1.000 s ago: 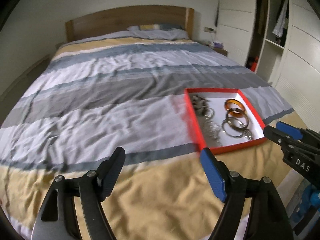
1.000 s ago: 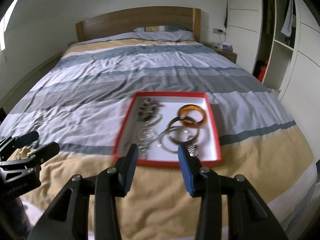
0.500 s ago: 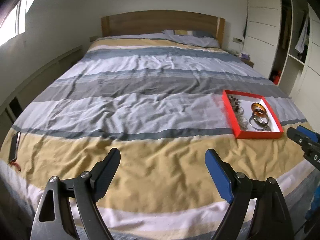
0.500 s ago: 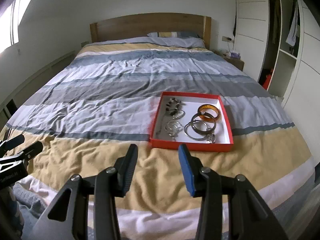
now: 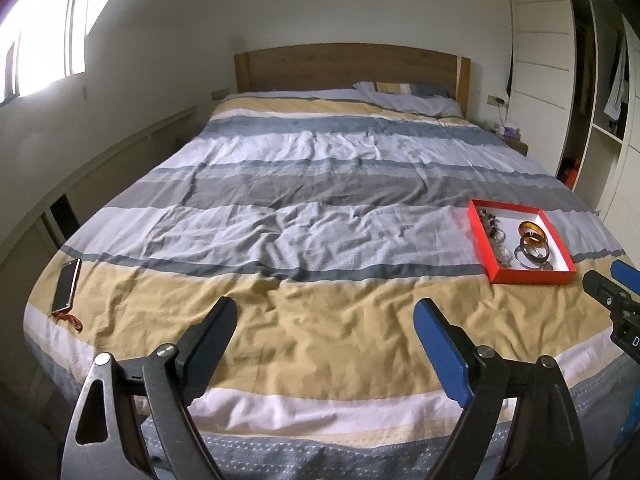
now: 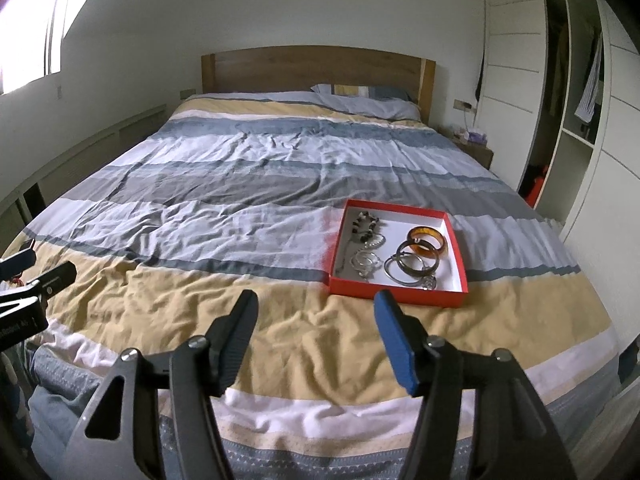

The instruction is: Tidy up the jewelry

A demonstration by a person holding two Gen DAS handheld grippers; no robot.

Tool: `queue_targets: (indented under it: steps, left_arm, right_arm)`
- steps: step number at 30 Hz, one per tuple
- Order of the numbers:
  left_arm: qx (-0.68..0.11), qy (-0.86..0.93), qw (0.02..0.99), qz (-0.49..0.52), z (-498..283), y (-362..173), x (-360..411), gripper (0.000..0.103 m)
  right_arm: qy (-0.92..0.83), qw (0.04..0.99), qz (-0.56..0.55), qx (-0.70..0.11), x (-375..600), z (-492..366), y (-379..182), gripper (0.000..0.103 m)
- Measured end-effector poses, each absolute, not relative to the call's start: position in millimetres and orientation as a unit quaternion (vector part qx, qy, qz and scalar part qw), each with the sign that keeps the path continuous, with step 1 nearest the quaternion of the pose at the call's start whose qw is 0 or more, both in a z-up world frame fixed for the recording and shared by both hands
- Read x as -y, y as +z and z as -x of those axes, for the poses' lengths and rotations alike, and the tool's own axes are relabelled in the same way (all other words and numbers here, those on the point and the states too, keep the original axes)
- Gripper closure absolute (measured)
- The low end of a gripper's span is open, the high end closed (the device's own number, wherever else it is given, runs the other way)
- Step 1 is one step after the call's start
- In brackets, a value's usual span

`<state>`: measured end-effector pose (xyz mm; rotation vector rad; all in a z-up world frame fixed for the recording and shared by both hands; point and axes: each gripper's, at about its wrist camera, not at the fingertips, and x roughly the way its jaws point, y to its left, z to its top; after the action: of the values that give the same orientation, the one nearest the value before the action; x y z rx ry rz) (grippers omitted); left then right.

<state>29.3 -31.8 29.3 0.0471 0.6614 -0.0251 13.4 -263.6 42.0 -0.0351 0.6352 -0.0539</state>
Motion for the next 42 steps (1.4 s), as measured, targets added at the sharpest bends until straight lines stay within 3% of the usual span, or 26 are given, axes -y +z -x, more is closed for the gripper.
queue_targets:
  steps: [9,42]
  left_arm:
    - [-0.306,-0.029,0.951,-0.022,-6.0,38.4,31.5,0.007]
    - [-0.274,-0.036,0.961,-0.021,51.5,64.0,22.1,0.001]
  right_arm:
    - [-0.024,0.952,0.026,-0.304,254.6,8.7,46.8,0.042]
    - [-0.021,0.962,0.043,-0.269,239.3,67.3,73.9,0.042]
